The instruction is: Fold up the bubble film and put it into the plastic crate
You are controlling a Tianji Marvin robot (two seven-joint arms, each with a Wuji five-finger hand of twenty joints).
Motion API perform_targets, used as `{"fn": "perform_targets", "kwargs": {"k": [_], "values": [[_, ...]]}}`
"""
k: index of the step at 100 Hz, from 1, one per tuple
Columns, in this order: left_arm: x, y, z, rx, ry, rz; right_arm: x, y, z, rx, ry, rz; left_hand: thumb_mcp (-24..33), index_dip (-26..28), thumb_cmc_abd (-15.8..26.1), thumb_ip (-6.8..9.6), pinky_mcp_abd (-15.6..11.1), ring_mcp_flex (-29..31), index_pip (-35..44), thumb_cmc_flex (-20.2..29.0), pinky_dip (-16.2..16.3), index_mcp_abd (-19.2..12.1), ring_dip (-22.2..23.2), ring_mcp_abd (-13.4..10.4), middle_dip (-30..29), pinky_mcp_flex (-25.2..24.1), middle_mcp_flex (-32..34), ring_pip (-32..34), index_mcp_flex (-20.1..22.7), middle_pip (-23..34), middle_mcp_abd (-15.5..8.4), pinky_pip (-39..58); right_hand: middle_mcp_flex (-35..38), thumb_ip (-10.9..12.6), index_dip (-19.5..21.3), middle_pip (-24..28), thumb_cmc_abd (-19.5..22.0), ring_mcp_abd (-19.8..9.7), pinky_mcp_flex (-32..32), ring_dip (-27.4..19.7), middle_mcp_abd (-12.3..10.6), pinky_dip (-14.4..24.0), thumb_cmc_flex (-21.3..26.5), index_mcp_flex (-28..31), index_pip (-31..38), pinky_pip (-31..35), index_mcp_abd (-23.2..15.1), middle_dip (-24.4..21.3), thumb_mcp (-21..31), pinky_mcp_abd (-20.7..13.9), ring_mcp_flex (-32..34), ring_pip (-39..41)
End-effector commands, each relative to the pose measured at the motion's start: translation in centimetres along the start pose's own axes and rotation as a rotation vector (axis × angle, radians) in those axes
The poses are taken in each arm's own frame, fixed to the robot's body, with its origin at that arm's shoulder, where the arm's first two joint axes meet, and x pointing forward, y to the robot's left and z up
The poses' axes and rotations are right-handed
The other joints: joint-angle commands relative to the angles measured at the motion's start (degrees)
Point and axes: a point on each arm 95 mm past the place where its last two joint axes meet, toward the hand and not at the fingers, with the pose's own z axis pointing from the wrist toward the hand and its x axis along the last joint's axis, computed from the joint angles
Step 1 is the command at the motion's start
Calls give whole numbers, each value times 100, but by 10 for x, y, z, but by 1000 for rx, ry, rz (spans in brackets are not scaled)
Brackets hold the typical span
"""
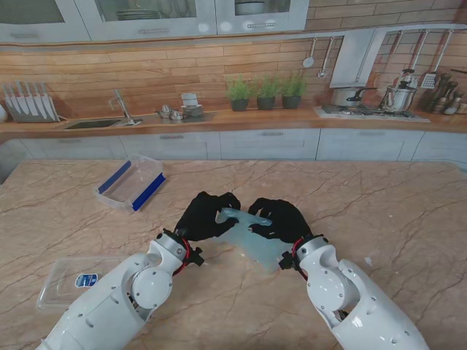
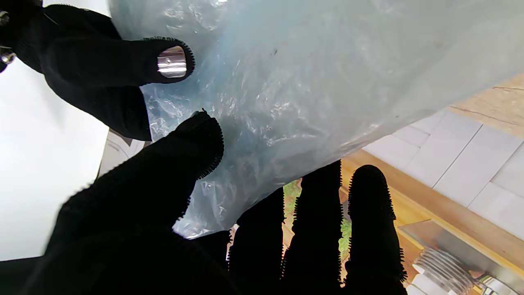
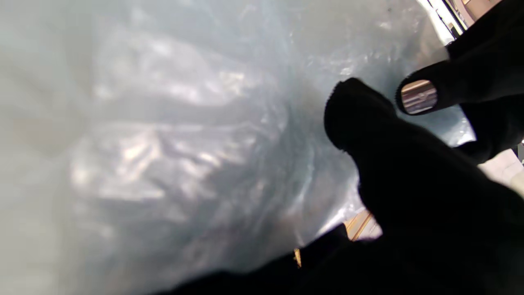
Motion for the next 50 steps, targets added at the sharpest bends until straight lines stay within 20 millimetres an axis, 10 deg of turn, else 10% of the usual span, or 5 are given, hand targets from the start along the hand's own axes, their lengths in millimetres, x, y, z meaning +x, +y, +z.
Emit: {"fn": "perform_targets", "kwargs": {"k": [1, 25, 33, 50], "values": [[4, 0, -1, -2, 15, -1, 4, 0, 1, -1, 1, 9, 67, 84, -144, -161, 69, 109, 251, 130, 107, -193, 109, -105, -85, 3, 123, 105, 48, 222, -191, 172, 278, 121, -196, 1, 183, 153, 57, 40, 85, -87, 223, 199, 258, -20, 50, -56, 55, 8, 328, 91], [5, -2, -3, 3, 14, 4, 6, 0, 5, 7, -3, 25, -64, -503, -121, -211, 101, -120, -571, -227, 53, 100, -55, -10, -410, -40, -257, -299, 24, -374, 17, 36, 780, -166, -66, 317, 320, 70, 316, 364, 64, 6, 545, 618, 525, 369, -123, 27, 835, -110, 698, 816], [3, -5, -4, -9, 4, 2, 7, 1, 6, -13, -13, 32, -69, -640, 489, 140, 124, -575, -1842, -1079, -67, 504, -197, 105, -1536, -232, -1098, -752, -18, -870, 304, -201, 756, -189, 20, 375, 337, 64, 295, 417, 75, 21, 567, 607, 561, 411, -174, 73, 878, -131, 664, 921], [-3, -21, -6, 11, -35, -17, 4, 7, 7, -58, -33, 12, -1785, -1169, 1162, 304, 82, -1854, -3429, -1547, -401, 715, -524, 186, -2261, -826, -2656, -1697, -744, -2095, 726, -880, 712, -203, 71, 412, 364, 61, 265, 442, 77, 22, 567, 593, 568, 428, -195, 99, 893, -140, 627, 978]]}}
